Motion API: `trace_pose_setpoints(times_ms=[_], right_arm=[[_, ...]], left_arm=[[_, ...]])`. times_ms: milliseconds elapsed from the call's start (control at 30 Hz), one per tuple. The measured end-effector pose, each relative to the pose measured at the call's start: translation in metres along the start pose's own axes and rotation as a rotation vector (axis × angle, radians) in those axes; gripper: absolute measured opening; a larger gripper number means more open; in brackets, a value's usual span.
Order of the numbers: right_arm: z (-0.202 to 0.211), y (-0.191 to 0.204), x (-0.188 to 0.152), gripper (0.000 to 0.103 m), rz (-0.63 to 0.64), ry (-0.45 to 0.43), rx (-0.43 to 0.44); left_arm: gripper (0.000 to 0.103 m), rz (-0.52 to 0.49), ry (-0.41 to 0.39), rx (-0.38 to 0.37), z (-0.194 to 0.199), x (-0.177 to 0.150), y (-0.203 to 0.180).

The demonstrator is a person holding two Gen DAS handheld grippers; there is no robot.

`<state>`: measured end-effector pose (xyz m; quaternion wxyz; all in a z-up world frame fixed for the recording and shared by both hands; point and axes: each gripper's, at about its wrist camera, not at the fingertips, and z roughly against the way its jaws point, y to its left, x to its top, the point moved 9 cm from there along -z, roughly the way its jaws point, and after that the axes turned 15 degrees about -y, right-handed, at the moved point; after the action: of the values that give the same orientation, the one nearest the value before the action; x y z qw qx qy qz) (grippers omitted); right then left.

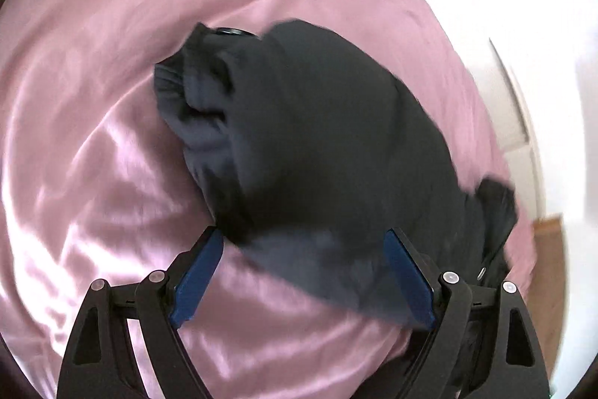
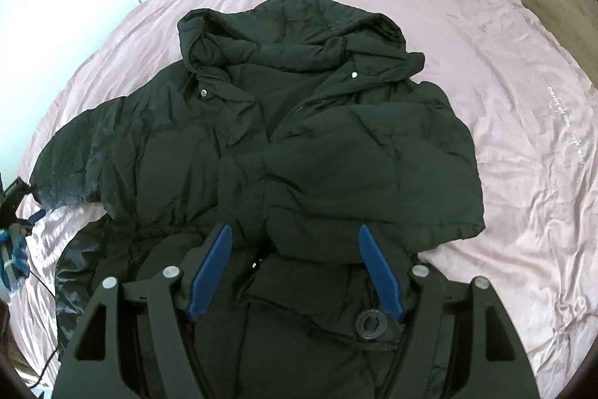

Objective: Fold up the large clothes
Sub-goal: 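Grasp the cuff of the other sleeve with the left tool and lift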

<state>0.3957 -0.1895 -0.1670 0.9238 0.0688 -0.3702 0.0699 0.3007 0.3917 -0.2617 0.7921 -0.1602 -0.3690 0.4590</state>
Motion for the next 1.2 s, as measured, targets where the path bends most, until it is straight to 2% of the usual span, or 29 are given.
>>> trace_pose_setpoints(times_ms=[167,233,300,367,400,467,733,967,1100,1200], right_arm=[[0.009,-0.002,0.001,0.07,-0.002,-0.007,-0.016],[0.012,-0.005,0.001,0.07,-0.009,-0.009,-0.021],[0.014,-0.007,0.0,0.07,-0.01,-0.011,-0.025],[0.016,-0.008,-0.001,0.07,-0.007,-0.011,-0.028],[0.017,-0.009,-0.002,0.07,-0.001,-0.011,-0.03],[0.018,-0.01,-0.003,0.07,0.0,-0.012,-0.031],[0.019,-0.02,-0.008,0.07,-0.026,-0.013,-0.025],[0.022,-0.038,-0.016,0.07,-0.053,-0.01,-0.036],[0.026,-0.048,-0.02,0.07,-0.072,-0.015,-0.029],[0.027,-0.056,-0.024,0.07,-0.087,-0.015,-0.025]], left_arm=[[0.083,0.181,-0.02,-0.046,-0.018,0.024,0.018],[0.069,0.213,-0.015,-0.047,-0.022,0.029,0.023],[0.045,0.243,-0.011,-0.074,-0.024,0.031,0.023],[0.03,0.228,-0.018,-0.094,-0.02,0.034,0.018],[0.022,0.215,-0.024,-0.107,-0.016,0.036,0.014],[0.017,0.197,-0.032,-0.122,-0.01,0.038,0.006],[0.013,0.086,-0.073,-0.174,0.025,0.039,-0.033],[0.012,-0.017,-0.085,-0.245,0.048,0.03,-0.086],[0.012,-0.101,-0.078,-0.312,0.065,0.013,-0.132],[0.012,-0.214,-0.06,-0.349,0.075,-0.011,-0.175]])
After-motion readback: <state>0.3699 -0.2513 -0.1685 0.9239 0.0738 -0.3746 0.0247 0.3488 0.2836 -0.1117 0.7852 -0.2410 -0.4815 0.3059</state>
